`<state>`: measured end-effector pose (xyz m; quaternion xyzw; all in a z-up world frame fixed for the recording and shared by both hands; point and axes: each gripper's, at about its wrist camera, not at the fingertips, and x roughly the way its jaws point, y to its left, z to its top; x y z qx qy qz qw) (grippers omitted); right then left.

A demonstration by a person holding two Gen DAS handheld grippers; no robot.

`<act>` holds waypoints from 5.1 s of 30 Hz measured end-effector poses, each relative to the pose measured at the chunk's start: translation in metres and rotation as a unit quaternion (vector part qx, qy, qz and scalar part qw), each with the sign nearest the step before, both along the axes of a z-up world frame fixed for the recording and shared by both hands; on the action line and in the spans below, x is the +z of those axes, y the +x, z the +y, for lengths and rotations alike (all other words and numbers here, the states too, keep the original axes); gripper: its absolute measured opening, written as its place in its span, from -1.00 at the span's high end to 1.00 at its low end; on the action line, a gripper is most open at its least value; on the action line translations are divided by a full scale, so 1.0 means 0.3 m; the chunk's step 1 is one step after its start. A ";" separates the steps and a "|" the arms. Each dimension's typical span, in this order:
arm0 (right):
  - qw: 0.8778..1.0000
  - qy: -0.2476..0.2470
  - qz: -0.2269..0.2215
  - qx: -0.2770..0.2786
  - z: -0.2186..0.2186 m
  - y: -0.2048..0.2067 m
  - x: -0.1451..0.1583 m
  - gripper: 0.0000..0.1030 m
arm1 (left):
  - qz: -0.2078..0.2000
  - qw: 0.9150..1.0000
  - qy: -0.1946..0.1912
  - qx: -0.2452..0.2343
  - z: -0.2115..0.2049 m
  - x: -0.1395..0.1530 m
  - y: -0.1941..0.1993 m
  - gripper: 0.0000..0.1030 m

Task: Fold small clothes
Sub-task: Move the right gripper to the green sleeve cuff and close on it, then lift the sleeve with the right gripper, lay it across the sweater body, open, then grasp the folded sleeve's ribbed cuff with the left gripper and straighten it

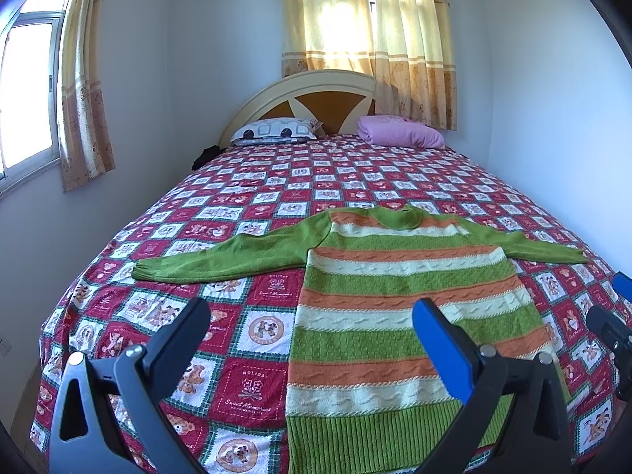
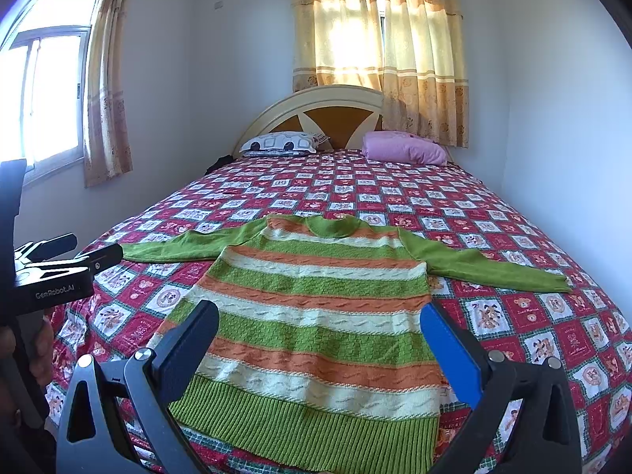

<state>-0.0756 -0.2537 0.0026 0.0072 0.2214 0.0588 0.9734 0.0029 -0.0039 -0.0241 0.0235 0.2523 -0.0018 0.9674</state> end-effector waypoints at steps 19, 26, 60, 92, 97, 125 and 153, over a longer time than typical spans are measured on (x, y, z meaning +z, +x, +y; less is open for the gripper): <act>0.995 0.007 0.043 -0.088 -0.267 0.218 -0.116 -0.98 | 0.058 0.998 0.013 -0.024 -0.004 -0.111 0.263 -1.00; 0.980 0.048 0.092 -0.173 -0.576 0.360 -0.189 -0.98 | 0.076 0.996 0.029 -0.025 -0.026 -0.180 0.412 -1.00; 0.896 0.097 0.221 -0.373 -1.552 0.842 -0.476 -0.62 | 0.152 0.987 0.046 0.026 0.016 -0.382 0.870 -1.00; 0.971 -0.062 0.072 -0.219 -0.886 0.952 0.163 0.72 | 0.135 0.991 -0.011 0.001 0.070 -0.354 0.768 -1.00; 0.979 -0.096 0.048 -0.175 -0.683 0.973 0.251 0.72 | 0.135 0.990 -0.033 -0.003 0.095 -0.348 0.761 -1.00; 0.976 -0.048 0.187 0.101 0.243 1.177 -0.449 -0.29 | 0.155 0.985 -0.073 -0.036 0.198 -0.330 0.754 -1.00; 0.985 -0.049 0.163 0.044 -0.190 0.898 -0.560 -0.44 | 0.202 0.968 -0.088 -0.118 -0.199 -0.381 0.888 0.82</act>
